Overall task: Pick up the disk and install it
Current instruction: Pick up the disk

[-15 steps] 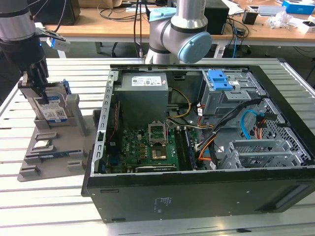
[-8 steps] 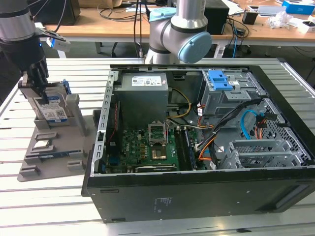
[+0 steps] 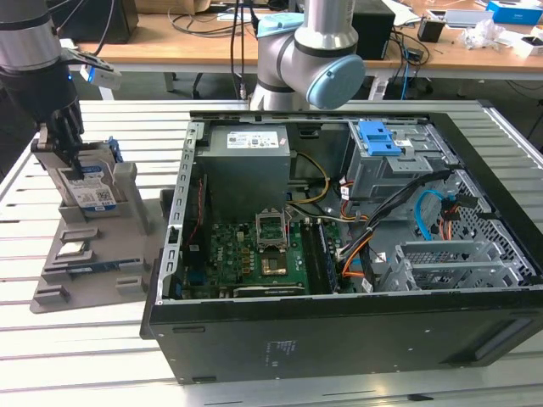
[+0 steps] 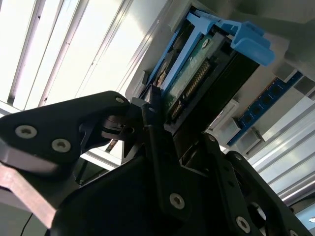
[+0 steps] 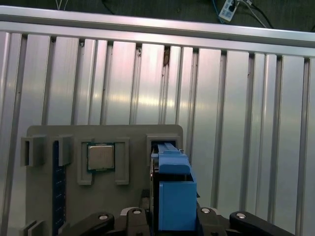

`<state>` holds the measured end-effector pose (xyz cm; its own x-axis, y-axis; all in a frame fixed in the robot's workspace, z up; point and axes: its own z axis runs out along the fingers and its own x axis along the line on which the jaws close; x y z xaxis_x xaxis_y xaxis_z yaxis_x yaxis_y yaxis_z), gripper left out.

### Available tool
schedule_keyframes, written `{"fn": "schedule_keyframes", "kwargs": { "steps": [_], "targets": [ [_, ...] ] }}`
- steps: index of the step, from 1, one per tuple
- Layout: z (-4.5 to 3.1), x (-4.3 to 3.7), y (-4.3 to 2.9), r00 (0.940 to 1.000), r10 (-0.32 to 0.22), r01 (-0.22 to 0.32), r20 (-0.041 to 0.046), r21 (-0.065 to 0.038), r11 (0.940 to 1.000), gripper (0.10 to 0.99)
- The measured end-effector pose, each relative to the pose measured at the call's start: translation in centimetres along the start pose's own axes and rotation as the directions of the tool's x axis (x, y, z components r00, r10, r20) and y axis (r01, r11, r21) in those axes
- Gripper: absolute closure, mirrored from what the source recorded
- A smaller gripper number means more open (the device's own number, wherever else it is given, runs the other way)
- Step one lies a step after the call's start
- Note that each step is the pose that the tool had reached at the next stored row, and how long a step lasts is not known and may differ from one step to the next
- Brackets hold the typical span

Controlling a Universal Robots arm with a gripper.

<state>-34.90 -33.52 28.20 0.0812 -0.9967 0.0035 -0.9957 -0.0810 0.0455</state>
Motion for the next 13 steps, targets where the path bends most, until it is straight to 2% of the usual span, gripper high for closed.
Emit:
{"fn": "schedule_keyframes", "kwargs": {
  "steps": [13],
  "targets": [
    [-2.42, -0.09, 0.1, 1.0, 0.0, 0.0, 0.0, 0.0, 1.0, 0.722]
  ]
}}
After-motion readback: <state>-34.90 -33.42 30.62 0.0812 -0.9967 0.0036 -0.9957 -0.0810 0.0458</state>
